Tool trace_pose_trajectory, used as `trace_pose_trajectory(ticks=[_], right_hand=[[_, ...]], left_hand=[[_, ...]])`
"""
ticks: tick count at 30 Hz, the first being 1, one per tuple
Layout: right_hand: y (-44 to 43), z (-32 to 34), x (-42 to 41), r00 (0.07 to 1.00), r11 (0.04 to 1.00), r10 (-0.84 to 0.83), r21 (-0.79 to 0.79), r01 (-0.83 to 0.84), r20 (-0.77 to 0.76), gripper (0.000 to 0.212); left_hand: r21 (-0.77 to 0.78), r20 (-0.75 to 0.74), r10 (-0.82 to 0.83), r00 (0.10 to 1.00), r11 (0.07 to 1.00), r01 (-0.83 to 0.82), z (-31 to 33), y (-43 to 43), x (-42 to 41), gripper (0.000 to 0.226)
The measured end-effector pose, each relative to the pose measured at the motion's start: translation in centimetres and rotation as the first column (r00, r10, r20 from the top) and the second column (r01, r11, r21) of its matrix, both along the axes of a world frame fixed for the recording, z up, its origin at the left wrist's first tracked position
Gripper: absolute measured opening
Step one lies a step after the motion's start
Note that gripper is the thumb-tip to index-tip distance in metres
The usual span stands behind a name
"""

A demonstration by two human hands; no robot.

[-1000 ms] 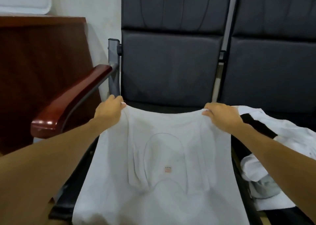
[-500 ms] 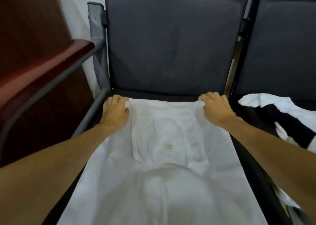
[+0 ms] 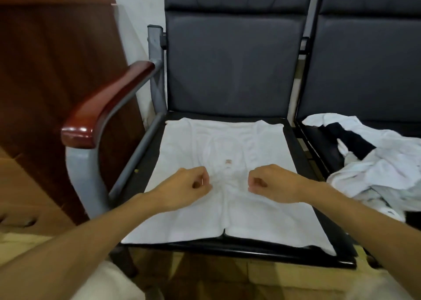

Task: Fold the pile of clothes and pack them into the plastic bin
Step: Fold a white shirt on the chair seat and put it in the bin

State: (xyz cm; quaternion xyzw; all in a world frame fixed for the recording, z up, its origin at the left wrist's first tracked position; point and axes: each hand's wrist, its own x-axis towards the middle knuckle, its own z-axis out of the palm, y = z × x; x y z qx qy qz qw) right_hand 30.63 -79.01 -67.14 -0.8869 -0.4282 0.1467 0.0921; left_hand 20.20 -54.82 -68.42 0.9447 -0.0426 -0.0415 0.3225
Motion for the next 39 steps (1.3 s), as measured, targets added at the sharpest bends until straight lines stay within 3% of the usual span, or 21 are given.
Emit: trace_pose_trajectory(ticks=[2, 4, 10, 15, 18, 20, 24, 27, 30, 36, 39], right_hand=[[-1.0, 0.2, -2.0, 0.994, 1.000, 0.006, -0.023, -0.008, -0.112, 0.023], [-2.1, 0.5, -3.1, 0.981, 0.994, -0.008, -0.110, -0.013, -0.193, 0.022], [-4.5, -0.1, -4.2, 0.976, 0.929, 0.057, -0.346, -0.129, -0.212, 0.042], [-5.7, -0.9, -3.8, 0.971, 0.979, 0.029, -0.190, -0.076, -0.239, 0.026], [-6.2, -1.3, -3.3, 0.993, 0.988, 0.030, -0.149, -0.048, -0.118, 0.007], [-6.4, -1.6, -2.9, 0.998, 0.989, -0.006, -0.148, -0.004, -0.070, 0.017], [-6.3, -1.5, -1.8, 0.971, 0.974, -0.224, 0.009, 0.225, -0.084, 0.019], [-6.1, -1.8, -0.8, 0.931, 0.927, -0.363, 0.085, 0.364, -0.028, 0.031], [-5.7, -2.1, 0.1, 0.869, 0.854, -0.493, 0.205, 0.478, 0.027, 0.027], [-4.9, -1.7, 0.5, 0.761, 0.777, -0.622, 0.270, 0.569, 0.187, 0.032], [-4.7, -2.0, 0.7, 0.725, 0.753, -0.654, 0.273, 0.599, 0.215, 0.026]], left_hand=[[0.153, -0.119, -0.127, 0.985, 0.978, 0.145, -0.5, -0.2, -1.8, 0.024], [0.212, -0.217, -0.192, 0.957, 0.948, 0.238, -1.0, 0.2, -3.2, 0.033], [0.335, -0.253, -0.249, 0.935, 0.884, 0.326, -1.1, 0.2, -4.8, 0.055], [0.314, -0.308, -0.180, 0.934, 0.908, 0.278, -0.9, 0.1, -4.1, 0.043], [0.286, -0.323, -0.144, 0.935, 0.927, 0.242, -0.7, 0.2, -3.8, 0.030], [0.333, -0.283, -0.132, 0.950, 0.915, 0.226, -0.5, 0.3, -3.7, 0.021], [0.359, -0.122, -0.058, 0.991, 0.928, 0.099, -0.3, 1.1, -3.2, 0.025], [0.191, -0.044, 0.131, 0.990, 0.974, -0.120, -0.1, 1.2, -2.3, 0.026], [0.089, -0.017, 0.312, 0.950, 0.947, -0.309, -0.2, 1.3, -1.3, 0.023], [0.228, 0.089, 0.367, 0.926, 0.897, -0.378, -0.3, 3.2, -1.1, 0.030], [0.301, 0.165, 0.415, 0.895, 0.843, -0.446, -0.4, 3.9, -1.4, 0.013]])
